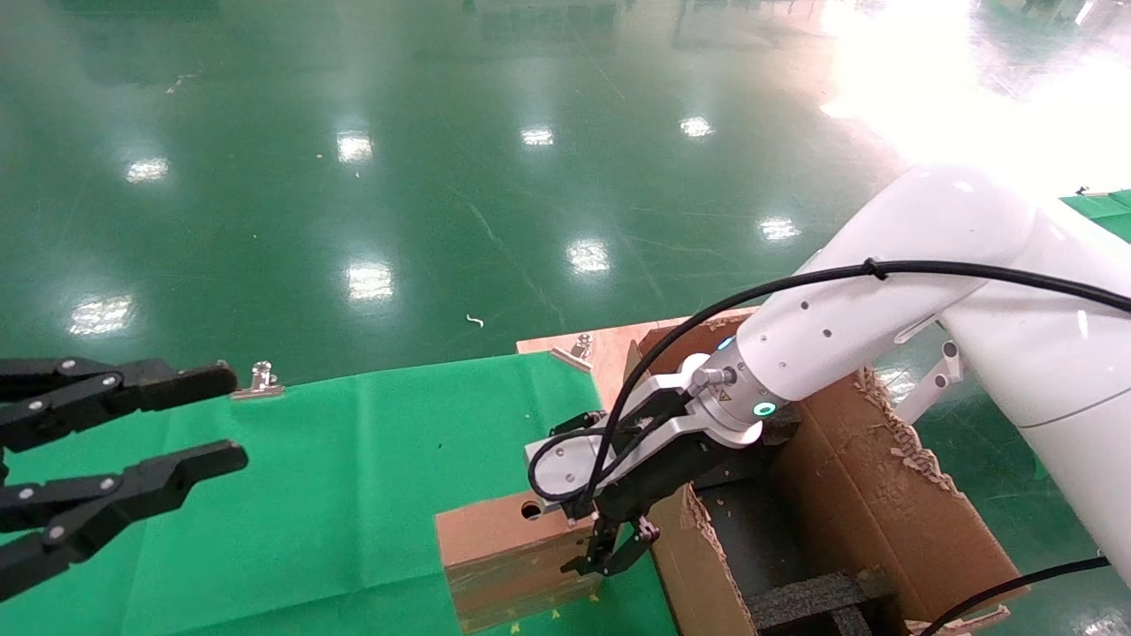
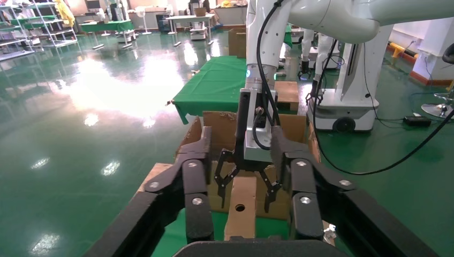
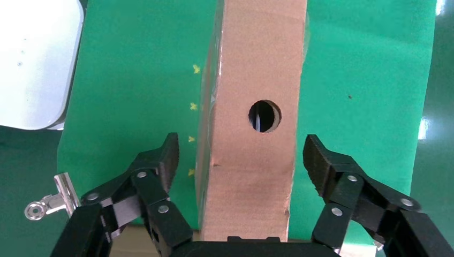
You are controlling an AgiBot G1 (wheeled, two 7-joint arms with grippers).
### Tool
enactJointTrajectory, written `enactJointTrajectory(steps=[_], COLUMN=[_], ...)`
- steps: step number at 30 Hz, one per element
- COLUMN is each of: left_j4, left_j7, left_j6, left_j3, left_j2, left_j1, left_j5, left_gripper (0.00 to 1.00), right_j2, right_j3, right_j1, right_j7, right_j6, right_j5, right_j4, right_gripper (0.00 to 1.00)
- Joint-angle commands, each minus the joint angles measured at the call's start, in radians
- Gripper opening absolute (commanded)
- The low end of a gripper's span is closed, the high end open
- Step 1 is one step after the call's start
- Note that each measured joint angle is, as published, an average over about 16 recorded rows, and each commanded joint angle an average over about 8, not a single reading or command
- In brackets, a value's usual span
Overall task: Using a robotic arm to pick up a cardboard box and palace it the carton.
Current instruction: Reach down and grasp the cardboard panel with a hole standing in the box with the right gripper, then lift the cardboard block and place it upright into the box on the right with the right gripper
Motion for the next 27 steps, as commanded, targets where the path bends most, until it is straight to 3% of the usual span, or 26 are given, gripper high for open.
enactJointTrajectory(steps=[1, 20, 27], left_j4=[0.0, 0.0, 0.0], left_j7=[0.0, 0.0, 0.0], left_j6=[0.0, 0.0, 0.0], left_j3=[0.0, 0.0, 0.0], left_j2=[0.0, 0.0, 0.0], left_j1=[0.0, 0.0, 0.0], left_j5=[0.0, 0.0, 0.0], left_gripper=[1.0, 1.0, 1.0], right_j2=[0.001, 0.004, 0.022], right_j3=[0.001, 0.005, 0.014], right_j1=[-0.001, 0.001, 0.079], right_j7=[0.0, 0.0, -0.024], right_j6=[0.0, 0.001, -0.008], right_j5=[0.0, 0.007, 0.055], right_j4=[0.001, 0.0, -0.041], right_gripper=[0.0, 0.0, 0.0])
